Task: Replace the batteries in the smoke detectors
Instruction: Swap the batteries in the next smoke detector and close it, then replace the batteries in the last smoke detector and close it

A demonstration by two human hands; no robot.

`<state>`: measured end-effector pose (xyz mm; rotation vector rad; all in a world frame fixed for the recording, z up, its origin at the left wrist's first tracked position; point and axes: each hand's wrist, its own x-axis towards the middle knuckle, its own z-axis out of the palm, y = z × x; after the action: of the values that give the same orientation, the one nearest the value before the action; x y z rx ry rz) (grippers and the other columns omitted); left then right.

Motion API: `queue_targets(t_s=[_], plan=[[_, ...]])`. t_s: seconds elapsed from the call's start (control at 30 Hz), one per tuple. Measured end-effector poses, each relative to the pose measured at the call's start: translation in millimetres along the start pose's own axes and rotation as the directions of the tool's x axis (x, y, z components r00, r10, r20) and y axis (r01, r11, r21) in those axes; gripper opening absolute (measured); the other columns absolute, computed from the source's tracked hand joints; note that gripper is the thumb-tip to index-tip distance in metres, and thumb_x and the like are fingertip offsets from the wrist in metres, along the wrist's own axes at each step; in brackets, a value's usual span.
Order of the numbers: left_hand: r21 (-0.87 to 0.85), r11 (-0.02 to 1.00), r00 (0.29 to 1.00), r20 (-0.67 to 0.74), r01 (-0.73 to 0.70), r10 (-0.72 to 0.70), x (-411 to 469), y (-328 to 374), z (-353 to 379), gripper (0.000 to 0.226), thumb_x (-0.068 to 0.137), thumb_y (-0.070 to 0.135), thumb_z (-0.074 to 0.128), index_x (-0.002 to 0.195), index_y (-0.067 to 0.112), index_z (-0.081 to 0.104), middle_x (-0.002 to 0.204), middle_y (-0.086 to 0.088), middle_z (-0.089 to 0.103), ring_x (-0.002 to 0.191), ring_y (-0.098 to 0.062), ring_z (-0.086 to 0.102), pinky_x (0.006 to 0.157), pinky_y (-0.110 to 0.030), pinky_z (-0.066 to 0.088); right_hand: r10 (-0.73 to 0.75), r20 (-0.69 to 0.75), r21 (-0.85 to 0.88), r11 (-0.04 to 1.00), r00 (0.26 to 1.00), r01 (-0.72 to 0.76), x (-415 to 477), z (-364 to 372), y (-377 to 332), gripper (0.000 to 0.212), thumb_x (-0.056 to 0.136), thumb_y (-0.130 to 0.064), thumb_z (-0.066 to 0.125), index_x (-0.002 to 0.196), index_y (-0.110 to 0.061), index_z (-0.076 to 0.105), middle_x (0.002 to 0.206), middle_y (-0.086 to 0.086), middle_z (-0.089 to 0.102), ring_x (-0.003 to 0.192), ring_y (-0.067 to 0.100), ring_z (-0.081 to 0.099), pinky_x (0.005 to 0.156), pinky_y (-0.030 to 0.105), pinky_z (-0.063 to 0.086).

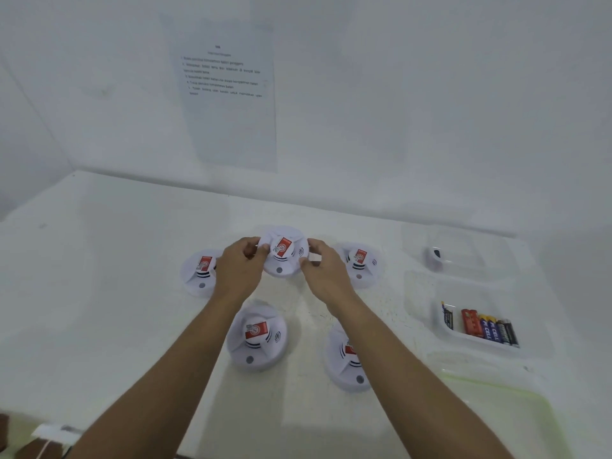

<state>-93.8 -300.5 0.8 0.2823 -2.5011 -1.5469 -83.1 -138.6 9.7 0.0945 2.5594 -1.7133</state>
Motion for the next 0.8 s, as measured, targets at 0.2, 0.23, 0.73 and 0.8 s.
queue_targets(t_s=[0.2, 0.23, 0.73, 0.8], plan=[[0.245, 0.970, 0.997, 0.070, 0.005, -0.023, 21.0, -15.6, 16.4, 0.036, 0.097, 0.023, 0.053, 0.069, 0.001, 0.055, 0.065, -0.008, 0.055, 0.064, -0.021, 0.046, 0.053, -0.027, 0.029, 0.094, 0.006, -0.320, 0.943, 0.996, -0.087, 26.0, 17.5, 6.1, 0.028, 0.099, -0.014, 0.049, 0.124, -0.006, 0.058, 0.125, 0.014, 0.060, 0.114, 0.032, 0.056, 0.095, 0.041, 0.048], [0.262, 0.965, 0.996, 0.082, 0.004, -0.026, 23.9, -15.9, 17.4, 0.035, 0.097, 0.023, 0.053, 0.069, 0.003, 0.052, 0.066, -0.008, 0.053, 0.065, -0.021, 0.045, 0.054, -0.028, 0.029, 0.103, 0.016, -0.404, 0.910, 0.995, -0.088, 27.7, 18.5, 6.6, 0.028, 0.100, -0.016, 0.047, 0.124, -0.005, 0.056, 0.125, 0.015, 0.058, 0.115, 0.034, 0.053, 0.097, 0.042, 0.045], [0.194, 0.978, 0.993, 0.109, -0.075, 0.054, 9.0, -5.8, -30.2, 0.038, 0.097, 0.013, 0.049, 0.134, 0.015, 0.057, 0.133, 0.000, 0.060, 0.111, -0.015, 0.059, 0.093, -0.020, 0.037, -0.074, -0.080, -0.333, 0.942, 0.994, 0.043, 12.3, 33.4, -9.1, 0.053, 0.097, -0.018, 0.050, 0.149, -0.013, 0.040, 0.153, 0.008, 0.038, 0.139, 0.030, 0.033, 0.109, 0.036, 0.030], [0.190, 0.975, 0.993, 0.014, -0.116, 0.116, 1.1, -14.2, -52.5, 0.037, 0.093, 0.012, 0.051, 0.127, 0.017, 0.062, 0.126, 0.002, 0.064, 0.102, -0.013, 0.061, 0.091, -0.020, 0.039, -0.163, -0.088, -0.224, 0.965, 0.983, 0.140, 3.9, 43.6, -19.4, 0.050, 0.095, -0.013, 0.052, 0.145, -0.016, 0.046, 0.147, 0.004, 0.046, 0.135, 0.024, 0.039, 0.104, 0.029, 0.033]])
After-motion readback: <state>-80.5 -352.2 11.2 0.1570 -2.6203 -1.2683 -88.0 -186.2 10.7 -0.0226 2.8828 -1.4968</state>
